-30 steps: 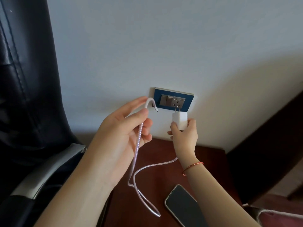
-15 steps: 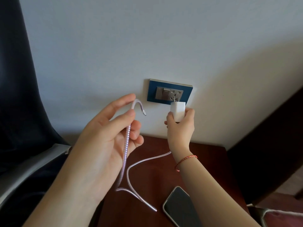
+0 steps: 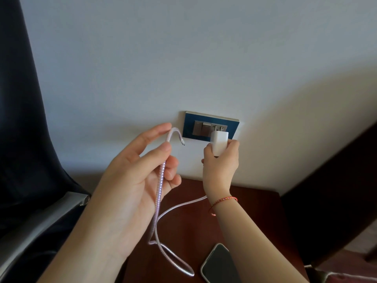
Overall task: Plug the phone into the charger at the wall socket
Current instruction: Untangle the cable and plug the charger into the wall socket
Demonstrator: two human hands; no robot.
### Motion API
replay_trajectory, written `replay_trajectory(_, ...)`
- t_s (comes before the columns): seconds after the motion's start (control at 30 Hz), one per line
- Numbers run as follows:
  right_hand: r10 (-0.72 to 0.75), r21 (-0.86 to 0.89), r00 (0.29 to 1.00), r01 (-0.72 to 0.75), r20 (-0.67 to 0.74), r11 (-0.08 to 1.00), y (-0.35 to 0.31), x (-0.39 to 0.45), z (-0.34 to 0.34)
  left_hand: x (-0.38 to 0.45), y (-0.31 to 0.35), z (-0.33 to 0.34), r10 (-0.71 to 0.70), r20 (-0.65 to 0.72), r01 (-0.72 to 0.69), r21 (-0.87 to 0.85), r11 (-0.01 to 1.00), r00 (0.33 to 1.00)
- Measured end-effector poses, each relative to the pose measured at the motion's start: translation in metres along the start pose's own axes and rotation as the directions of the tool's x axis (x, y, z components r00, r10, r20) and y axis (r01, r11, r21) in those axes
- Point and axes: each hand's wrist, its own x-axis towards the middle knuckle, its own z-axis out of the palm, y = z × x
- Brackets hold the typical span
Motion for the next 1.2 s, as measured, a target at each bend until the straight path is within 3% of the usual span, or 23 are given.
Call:
replay_trajectory(0.4,-0.088,-0.3,0.995,0.096,0.041,0.949,-0.01,0.006,-0.01,0.004,0.002,0.007,-0.036,-0.023,0.036,-0.003,0.999,0.999)
replay_trajectory(0.67,-0.096,-0.398,0.992,0.12,0.08,0.909,-0.015,0.013,-0.011,0.008,0.003,0.01,-0.039,-0.039,0.039,-0.005,0.999,0.998)
replay_trajectory(0.93,-0.169,-0.343,0.979,0.199,0.117,0.918,-0.002,0.013,-0.017,0.013,0.002,0.01,-0.04,-0.052,0.039,-0.025,0.999,0.998)
replay_trajectory(1.2,-0.172,-0.29,0.982,0.189,0.082,0.938,0.0,0.011,-0.013,0.018,0.001,0.009,-0.037,-0.051,0.037,-0.014,0.999,0.998)
